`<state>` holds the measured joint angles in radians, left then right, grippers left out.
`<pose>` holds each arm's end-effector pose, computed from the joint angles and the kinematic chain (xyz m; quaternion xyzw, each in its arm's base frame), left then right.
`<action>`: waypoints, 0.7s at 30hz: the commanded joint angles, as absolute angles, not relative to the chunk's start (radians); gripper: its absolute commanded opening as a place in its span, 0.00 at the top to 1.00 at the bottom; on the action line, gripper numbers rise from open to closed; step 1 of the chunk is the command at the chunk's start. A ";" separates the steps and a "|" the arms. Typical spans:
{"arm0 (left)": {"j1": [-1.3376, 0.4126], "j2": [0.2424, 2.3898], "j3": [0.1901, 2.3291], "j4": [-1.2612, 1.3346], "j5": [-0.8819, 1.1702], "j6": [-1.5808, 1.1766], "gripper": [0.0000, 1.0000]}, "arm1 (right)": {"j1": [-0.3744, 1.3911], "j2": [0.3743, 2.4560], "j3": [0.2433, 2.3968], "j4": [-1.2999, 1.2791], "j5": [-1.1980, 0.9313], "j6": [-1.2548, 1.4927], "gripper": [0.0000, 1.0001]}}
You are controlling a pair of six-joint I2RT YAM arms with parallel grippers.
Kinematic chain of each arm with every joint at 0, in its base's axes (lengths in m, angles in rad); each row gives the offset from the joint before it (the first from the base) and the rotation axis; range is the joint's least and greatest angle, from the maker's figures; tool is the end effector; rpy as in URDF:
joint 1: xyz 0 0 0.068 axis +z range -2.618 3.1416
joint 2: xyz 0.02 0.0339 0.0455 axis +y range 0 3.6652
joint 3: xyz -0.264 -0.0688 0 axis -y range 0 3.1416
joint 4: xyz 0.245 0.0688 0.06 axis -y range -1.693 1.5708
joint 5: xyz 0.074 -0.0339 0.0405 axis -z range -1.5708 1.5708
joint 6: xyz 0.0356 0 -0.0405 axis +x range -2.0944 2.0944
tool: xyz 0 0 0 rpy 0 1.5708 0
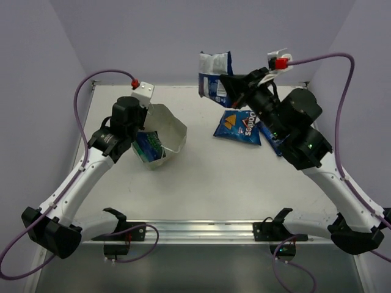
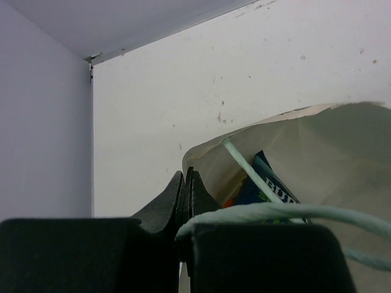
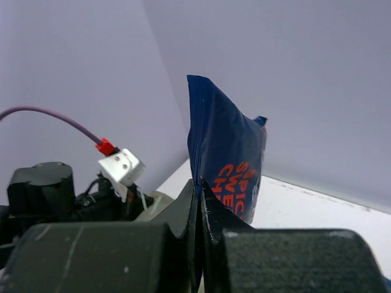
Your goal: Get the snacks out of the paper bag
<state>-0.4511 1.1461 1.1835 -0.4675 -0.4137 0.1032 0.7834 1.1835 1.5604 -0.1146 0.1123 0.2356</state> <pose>0.2319 -0.0964 0.3787 0.1187 0.8227 0.0788 0.5504 0.1669 0.1606 0.5323 -0.1215 0.5970 0.3566 0.7083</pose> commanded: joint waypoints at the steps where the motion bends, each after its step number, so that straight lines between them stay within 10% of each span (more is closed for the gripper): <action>1: -0.420 1.176 1.216 -0.285 -0.476 0.205 1.00 | 0.749 1.142 1.458 -0.227 0.184 0.275 1.00; 17: -0.379 1.233 1.345 -0.158 -0.388 0.486 1.00 | 0.792 1.311 0.927 0.271 -0.327 0.653 0.99; 21: -0.380 1.171 1.196 -0.178 -0.209 0.451 1.00 | 0.775 1.356 0.804 0.262 -0.249 0.652 0.86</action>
